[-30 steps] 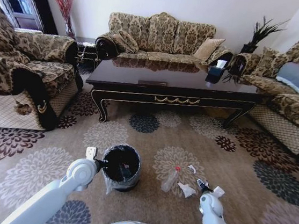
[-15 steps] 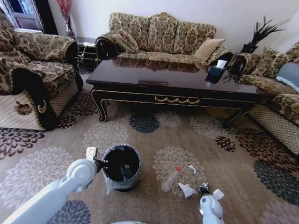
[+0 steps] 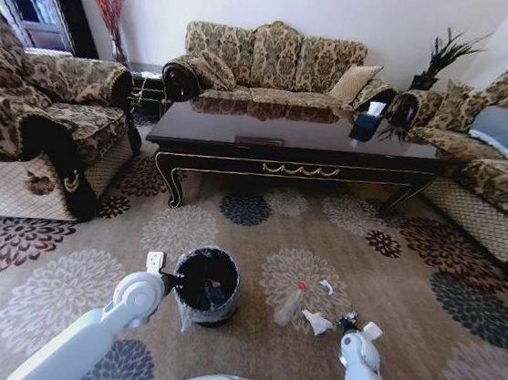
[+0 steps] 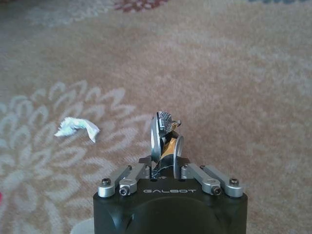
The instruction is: Move to the front of the table and pick up the trash from the floor, then place it into the trash bin.
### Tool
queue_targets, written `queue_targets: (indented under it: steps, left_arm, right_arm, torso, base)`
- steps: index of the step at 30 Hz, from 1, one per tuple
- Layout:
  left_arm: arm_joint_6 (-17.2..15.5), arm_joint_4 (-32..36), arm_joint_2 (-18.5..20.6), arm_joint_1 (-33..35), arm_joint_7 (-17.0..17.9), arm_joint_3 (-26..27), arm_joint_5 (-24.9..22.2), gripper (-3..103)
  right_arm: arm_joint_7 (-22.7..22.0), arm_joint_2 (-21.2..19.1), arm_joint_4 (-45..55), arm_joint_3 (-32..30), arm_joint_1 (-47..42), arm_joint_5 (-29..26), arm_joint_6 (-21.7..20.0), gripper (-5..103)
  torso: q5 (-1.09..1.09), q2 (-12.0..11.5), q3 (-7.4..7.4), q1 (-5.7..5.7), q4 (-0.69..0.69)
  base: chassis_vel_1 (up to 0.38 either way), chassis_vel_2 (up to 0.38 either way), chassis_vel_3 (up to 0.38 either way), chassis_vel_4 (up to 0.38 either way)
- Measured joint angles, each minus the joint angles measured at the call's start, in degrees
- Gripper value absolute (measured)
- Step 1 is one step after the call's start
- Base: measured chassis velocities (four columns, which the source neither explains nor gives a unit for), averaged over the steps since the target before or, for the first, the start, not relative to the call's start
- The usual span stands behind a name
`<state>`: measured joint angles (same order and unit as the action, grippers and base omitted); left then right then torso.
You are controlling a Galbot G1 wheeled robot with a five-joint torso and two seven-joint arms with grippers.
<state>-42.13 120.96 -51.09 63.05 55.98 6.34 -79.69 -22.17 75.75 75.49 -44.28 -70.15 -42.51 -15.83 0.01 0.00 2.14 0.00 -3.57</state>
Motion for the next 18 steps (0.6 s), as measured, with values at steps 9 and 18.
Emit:
queue_targets:
  steps: [9, 18]
  left_arm:
    - [0.0, -2.0, -1.7, -4.1, -0.2, -3.8, -0.1, 0]
    - [0.0, -5.8, -3.9, -12.1, 0.9, -9.9, -2.9, 0]
  right_arm:
    - [0.5, -0.3, 19.5, -0.4, -10.6, 1.4, 0.6, 23]
    - [4.5, -1.1, 37.6, 2.1, -21.5, 9.6, 3.6, 23]
  torso:
    - [-0.01, 0.0, 0.0, 0.0, -0.01]
    - [0.0, 0.0, 0.0, 0.0, -0.01]
  base:
    - [0.0, 0.0, 0.0, 0.0]
    - [0.0, 0.0, 0.0, 0.0]
